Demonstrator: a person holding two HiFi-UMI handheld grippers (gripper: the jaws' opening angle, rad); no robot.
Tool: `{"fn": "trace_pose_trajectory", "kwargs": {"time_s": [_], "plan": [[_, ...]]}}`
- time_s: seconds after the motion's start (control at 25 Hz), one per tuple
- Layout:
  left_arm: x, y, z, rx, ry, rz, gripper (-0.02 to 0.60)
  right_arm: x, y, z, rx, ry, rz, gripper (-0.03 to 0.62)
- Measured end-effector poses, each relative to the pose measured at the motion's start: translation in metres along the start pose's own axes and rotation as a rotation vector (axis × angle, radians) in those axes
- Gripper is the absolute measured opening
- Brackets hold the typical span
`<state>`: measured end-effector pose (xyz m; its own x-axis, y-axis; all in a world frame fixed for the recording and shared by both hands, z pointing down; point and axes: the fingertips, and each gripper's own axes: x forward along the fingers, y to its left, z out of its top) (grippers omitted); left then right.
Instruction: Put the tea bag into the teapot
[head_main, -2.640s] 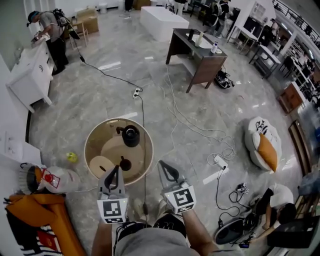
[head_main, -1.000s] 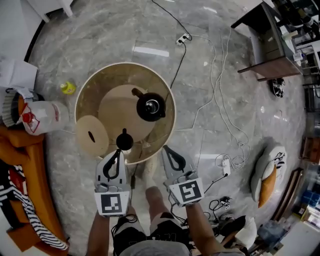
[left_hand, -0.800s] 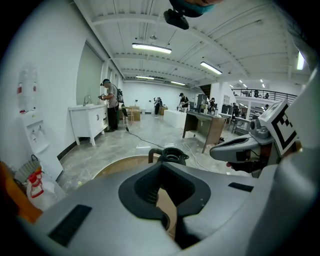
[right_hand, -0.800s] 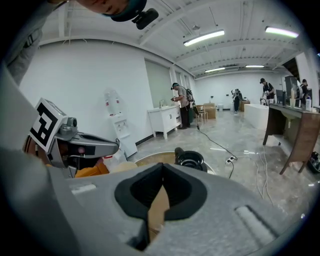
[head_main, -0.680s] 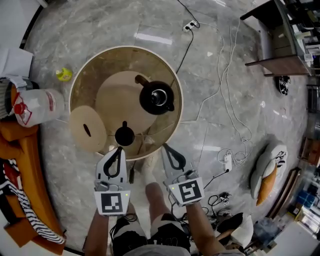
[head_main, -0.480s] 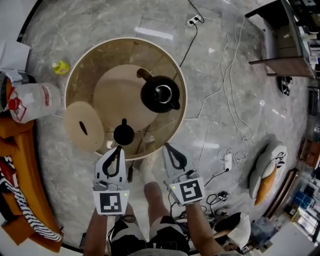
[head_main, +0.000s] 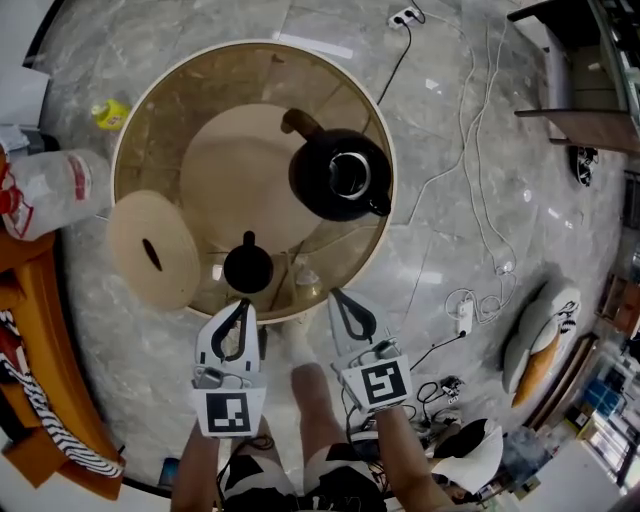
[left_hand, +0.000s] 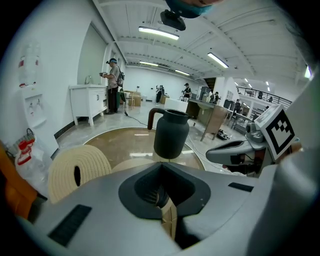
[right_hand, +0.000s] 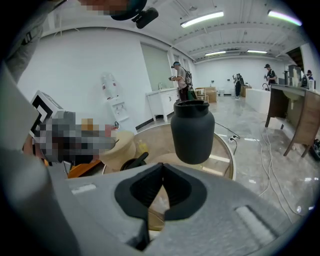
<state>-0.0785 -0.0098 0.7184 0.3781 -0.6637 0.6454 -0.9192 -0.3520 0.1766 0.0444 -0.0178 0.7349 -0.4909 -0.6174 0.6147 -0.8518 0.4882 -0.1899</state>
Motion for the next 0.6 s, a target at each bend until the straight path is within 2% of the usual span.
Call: {"fn": "trace_pose_trajectory", "kwargs": {"time_s": [0.32, 0.36, 0.4, 0.6], "plan": [[0.013, -0.001, -0.023, -0.003, 0.015, -0.001, 0.017, 0.024, 0.006, -0.042, -0.005, 0.063, 0.053, 0.002], [0.014, -0.002, -0.023, -0.009, 0.015, -0.003, 0.017, 0.028, 0.008, -0.047, -0.003, 0.07, 0.065, 0.037], [0.014, -0.002, -0.024, -0.01, 0.015, -0.006, 0.017, 0.032, 0.01, -0.053, 0.001, 0.08, 0.075, 0.111], [0.018, -0.001, -0.028, -0.014, 0.012, -0.012, 0.017, 0.047, 0.009, -0.076, -0.016, 0.119, 0.062, 0.123]]}}
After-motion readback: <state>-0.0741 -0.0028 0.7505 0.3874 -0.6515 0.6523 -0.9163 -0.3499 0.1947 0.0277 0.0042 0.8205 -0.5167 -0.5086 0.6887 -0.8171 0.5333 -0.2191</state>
